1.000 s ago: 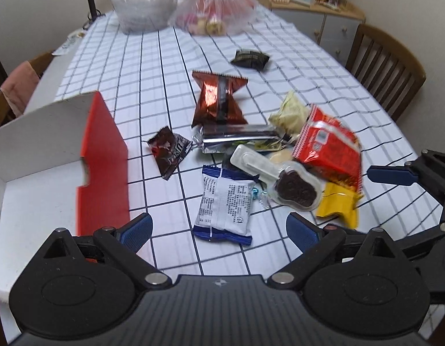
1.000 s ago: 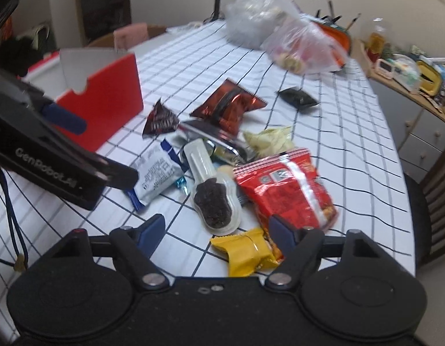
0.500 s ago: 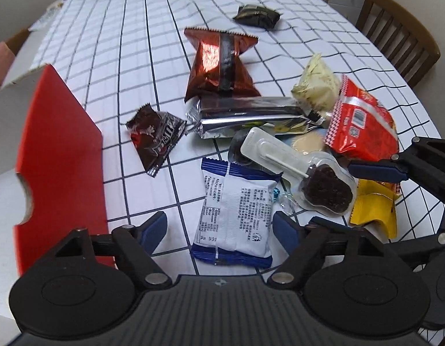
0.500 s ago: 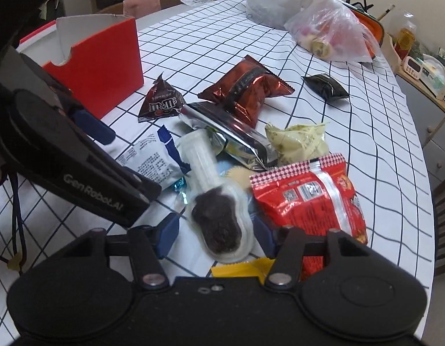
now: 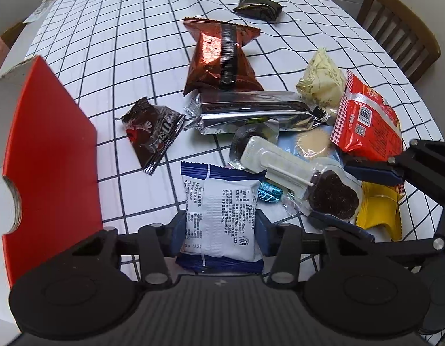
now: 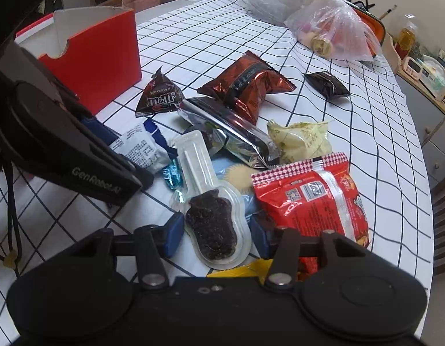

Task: Organize snacks
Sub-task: 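Grasp the white-and-blue biscuit packet with the left gripper while the right grasps the cookie tray, then carry both items into the cardboard box and open both grippers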

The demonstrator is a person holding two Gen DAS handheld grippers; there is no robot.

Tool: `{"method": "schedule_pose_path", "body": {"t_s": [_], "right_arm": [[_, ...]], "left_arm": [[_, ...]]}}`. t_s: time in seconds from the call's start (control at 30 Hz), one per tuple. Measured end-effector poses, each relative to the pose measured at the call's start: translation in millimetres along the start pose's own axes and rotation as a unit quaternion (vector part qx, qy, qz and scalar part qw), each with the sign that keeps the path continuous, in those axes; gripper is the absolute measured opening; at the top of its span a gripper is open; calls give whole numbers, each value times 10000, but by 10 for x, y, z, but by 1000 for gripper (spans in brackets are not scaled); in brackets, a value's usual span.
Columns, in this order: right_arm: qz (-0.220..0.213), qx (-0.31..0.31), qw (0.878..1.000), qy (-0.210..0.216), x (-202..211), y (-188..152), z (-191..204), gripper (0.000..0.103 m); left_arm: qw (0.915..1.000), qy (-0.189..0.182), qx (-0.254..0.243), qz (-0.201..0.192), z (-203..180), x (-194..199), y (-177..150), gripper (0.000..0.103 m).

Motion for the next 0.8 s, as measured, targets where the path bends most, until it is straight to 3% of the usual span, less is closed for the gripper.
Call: {"method": "schedule_pose_path", "body": {"t_s": [0.13,0.5,0.8], "right_arm": [[-42,-311,9994,135,116,-21,27,38],[-366,-706,9967,177,583,-61,110,38],[-673,-770,9943,302,1155,160,265,38]], "left_arm": [[9998,-29,202,-45,35,59,-46,47],[9979,-110,563,-297,91,490,-235,47],[9956,-75,703,-618,116,1087,-367,47]]}}
Point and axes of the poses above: each gripper's, at about its wrist camera, not at the fingertips, and x roughly against the way its jaws point, z to its left, y to its top, the point moved 9 cm from there along -x, roughly the way its jaws point, and after that the axes turned 4 degrees about -z, right-handed, at the moved point
